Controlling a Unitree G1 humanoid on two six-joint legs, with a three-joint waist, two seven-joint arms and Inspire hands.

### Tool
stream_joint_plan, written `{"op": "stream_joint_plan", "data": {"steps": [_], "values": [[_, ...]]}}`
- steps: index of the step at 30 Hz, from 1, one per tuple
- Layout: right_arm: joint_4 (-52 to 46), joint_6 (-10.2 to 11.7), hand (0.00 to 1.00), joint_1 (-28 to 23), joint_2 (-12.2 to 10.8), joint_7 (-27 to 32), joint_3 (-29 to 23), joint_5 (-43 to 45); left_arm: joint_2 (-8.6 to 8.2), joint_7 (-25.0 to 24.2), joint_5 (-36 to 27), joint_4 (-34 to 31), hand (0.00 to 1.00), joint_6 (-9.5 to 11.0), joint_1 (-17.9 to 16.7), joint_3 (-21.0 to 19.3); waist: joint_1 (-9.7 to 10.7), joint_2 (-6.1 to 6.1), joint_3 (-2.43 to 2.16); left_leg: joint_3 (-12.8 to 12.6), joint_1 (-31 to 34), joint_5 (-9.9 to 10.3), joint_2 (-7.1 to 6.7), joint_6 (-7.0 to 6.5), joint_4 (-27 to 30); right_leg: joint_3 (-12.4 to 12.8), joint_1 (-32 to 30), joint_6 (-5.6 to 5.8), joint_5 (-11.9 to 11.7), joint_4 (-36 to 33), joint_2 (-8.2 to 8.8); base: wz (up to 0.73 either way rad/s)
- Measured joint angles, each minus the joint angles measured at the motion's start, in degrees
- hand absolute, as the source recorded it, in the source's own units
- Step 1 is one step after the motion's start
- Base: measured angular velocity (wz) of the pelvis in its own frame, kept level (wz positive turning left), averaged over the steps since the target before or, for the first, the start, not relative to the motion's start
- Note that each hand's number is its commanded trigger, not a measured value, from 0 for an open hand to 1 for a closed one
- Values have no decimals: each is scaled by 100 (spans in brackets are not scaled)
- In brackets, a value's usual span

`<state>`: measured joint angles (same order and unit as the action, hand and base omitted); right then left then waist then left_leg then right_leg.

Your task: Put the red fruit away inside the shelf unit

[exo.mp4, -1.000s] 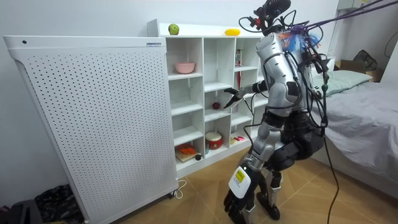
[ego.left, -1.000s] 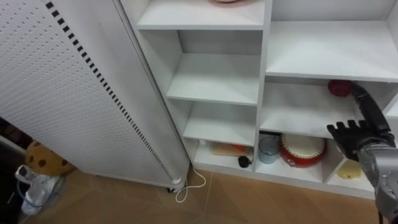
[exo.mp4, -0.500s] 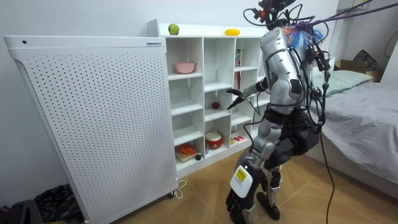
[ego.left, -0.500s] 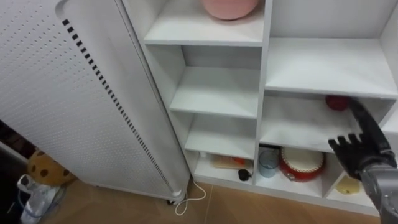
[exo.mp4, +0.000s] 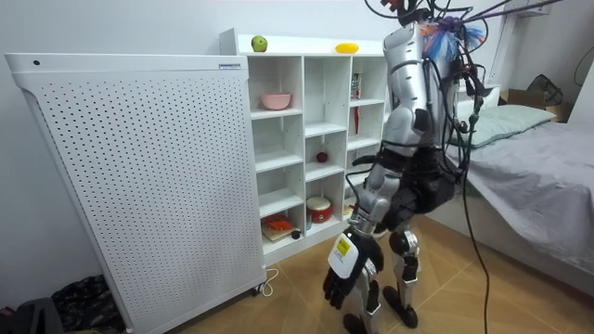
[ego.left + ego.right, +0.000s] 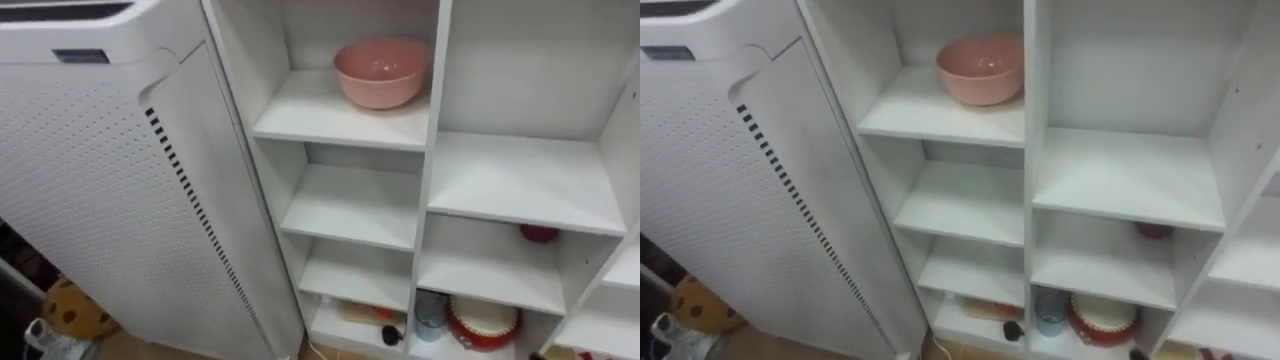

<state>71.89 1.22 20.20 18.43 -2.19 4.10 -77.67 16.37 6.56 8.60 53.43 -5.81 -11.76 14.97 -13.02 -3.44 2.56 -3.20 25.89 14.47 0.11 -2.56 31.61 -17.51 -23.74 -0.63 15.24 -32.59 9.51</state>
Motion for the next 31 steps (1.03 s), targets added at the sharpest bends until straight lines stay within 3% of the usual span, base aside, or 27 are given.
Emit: {"op": "stream_joint_plan", "data": {"steps": [2,8,13,19,25,31], "values": [[4,3,0,-250,-163,-100,153,246,-58,-5,122,87,0,4,-1,-71,108,46,-40,-8,-279,-13,15,18,-225,14,289,32,-62,284,-83,-6],[62,-28,0,-1459,-656,-248,735,1938,-338,171,237,284,0,73,-180,-647,492,377,-256,-46,-1517,-66,9,49,-1105,-34,1566,178,-215,1234,-314,-2],[187,-145,0,-1807,-782,-266,845,2851,-535,348,390,289,0,108,-95,-825,757,485,-231,-5,-2155,-60,5,59,-1509,-45,2283,265,-328,1792,-421,-1],[167,-184,0,-2025,-883,-276,841,3905,-620,423,555,295,0,113,-32,-848,914,600,-209,-125,-2589,-53,21,68,-1729,37,2685,281,-378,2037,-480,-7],[170,-226,0,-2326,-909,-286,784,4020,-699,400,554,399,0,103,-108,-1215,970,598,-215,-161,-2872,-50,24,66,-1827,207,2957,307,-455,2216,-529,-6],[181,-257,0,-2598,-946,-302,313,4390,-784,279,566,606,0,91,-184,-1560,1085,571,-215,-211,-3060,-49,35,66,-1909,336,3065,293,-486,2213,-547,-8]]}}
